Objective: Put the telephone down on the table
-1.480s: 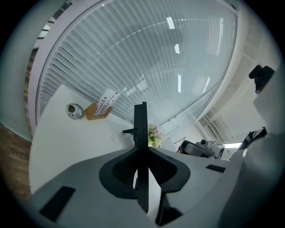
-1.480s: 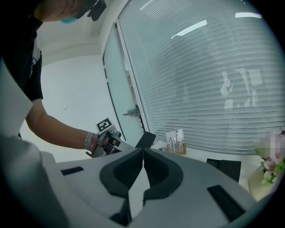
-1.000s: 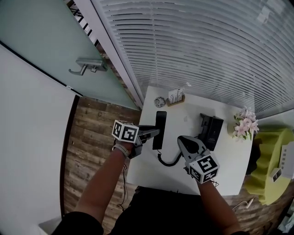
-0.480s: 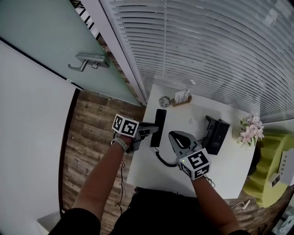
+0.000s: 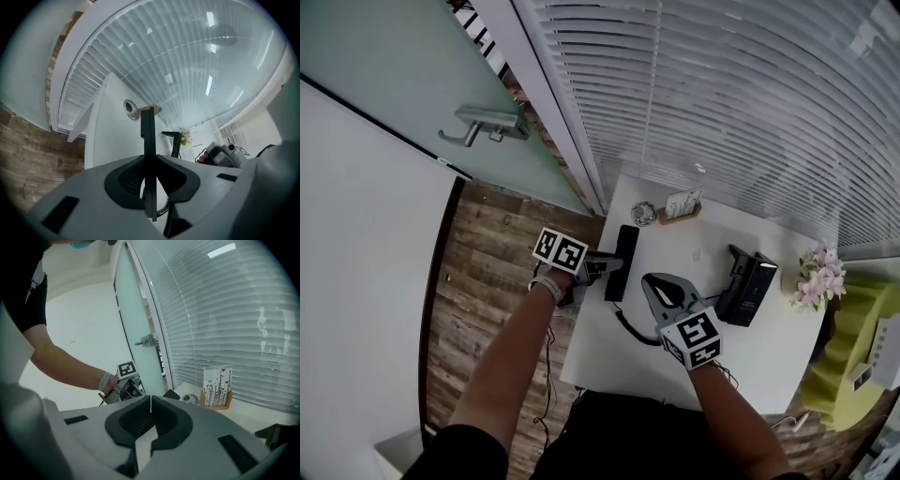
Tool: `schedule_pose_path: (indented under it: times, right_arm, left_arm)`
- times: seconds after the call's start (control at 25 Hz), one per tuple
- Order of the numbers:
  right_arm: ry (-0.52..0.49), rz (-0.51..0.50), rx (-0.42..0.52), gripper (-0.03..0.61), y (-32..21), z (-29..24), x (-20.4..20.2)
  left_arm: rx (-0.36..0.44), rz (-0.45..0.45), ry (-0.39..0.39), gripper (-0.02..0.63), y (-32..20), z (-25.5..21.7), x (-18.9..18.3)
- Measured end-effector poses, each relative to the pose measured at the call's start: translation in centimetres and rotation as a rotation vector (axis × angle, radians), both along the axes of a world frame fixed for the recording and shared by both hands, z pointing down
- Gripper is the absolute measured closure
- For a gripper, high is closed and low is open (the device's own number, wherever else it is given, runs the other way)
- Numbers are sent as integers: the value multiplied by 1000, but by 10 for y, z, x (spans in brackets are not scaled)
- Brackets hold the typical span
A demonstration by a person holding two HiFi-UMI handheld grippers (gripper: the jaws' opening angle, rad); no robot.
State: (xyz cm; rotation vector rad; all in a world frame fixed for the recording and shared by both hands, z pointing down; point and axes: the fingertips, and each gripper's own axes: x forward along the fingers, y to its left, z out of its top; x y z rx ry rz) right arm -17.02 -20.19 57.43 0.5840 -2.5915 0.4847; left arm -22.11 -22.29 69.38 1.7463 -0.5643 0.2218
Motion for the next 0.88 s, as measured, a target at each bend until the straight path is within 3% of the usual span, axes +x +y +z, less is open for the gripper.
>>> schedule_pose_path:
  times: [0.48,0.88]
  right_arm:
    - [19,5,-18,554,-6,14,3]
    - [29,7,-30,554,-8,22,9]
  left_arm:
    - [-22,21,-38,532,-7,15,5]
    - [-12,43,-141,515,-8,22,1]
